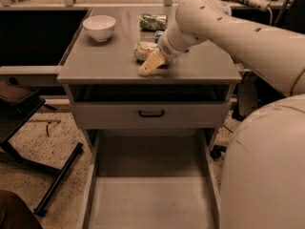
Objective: Pick 7up can from middle drawer and place on counter
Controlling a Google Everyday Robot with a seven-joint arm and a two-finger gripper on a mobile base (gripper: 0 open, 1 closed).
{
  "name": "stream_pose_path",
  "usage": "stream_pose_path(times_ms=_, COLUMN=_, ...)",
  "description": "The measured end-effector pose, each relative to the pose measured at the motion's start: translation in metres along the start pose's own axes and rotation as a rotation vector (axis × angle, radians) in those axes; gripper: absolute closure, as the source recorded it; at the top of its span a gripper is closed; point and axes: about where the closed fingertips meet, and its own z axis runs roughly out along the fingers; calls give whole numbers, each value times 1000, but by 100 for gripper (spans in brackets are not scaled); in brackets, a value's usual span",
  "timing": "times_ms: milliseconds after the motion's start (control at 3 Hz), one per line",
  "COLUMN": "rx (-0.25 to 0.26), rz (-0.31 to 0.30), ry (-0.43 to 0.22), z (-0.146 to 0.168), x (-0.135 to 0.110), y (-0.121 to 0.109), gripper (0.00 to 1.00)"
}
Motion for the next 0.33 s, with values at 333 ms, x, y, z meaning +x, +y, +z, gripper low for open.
stream_pose_path(times_ms=333, rx=0, rz=0, ry=0, z=0, x=0, y=0, gripper=0)
